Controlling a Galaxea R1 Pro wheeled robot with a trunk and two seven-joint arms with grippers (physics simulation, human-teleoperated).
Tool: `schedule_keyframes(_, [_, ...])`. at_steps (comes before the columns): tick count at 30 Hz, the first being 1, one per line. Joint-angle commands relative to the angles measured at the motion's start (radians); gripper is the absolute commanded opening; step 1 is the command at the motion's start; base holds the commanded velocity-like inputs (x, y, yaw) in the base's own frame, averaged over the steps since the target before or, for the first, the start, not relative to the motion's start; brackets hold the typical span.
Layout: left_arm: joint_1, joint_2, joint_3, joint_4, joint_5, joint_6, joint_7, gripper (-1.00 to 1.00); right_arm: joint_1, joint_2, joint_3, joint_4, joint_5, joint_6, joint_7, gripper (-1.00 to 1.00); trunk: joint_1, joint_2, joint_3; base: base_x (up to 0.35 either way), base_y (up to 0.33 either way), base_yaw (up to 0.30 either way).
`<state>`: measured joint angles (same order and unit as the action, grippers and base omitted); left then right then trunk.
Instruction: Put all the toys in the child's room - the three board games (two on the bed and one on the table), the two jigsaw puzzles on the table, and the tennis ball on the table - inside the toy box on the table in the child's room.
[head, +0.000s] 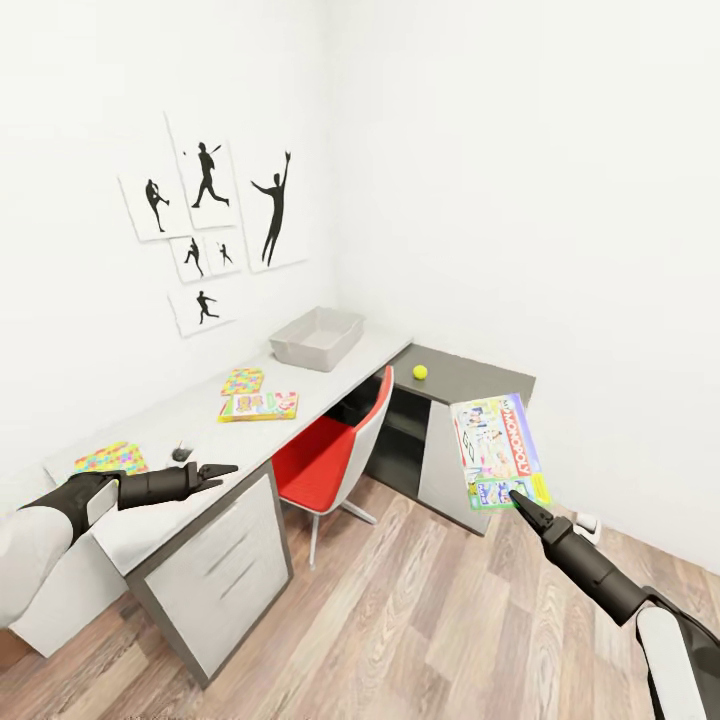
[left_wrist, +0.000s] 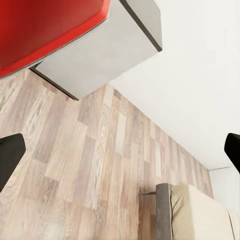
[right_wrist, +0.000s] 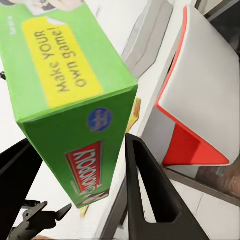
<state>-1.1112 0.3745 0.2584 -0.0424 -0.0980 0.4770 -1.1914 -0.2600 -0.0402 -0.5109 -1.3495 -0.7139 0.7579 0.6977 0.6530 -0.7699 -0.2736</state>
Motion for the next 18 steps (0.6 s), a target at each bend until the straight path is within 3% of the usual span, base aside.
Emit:
schedule_keyframes(1, [-0.001,0.0,0.009,-0.001,-0.01,0.009,-0.004,1.0,-0.001,0.0,-0.001,0.0,-0.007,0.008,0.002,-1.0,0.0,-0.001,-0.001,0.005,-0.117,0.292])
schedule_keyframes(13, [-0.001,-0.001,0.009,-0.001,-0.009,0.009,-0.004,1.0,-0.001,-0.003,-0.001,0.0,-0.009,0.009,0.015,-1.0,0.0,-0.001,-0.001,0.023,-0.03,0.292])
schedule_keyframes(18, [-0.001,-0.001,0.009,-0.001,-0.009,0.009,-0.004,1.0,-0.001,-0.003,-0.001,0.0,-0.009,0.009,0.016,-1.0,0.0,-0.001,-0.001,0.0,0.0,0.084])
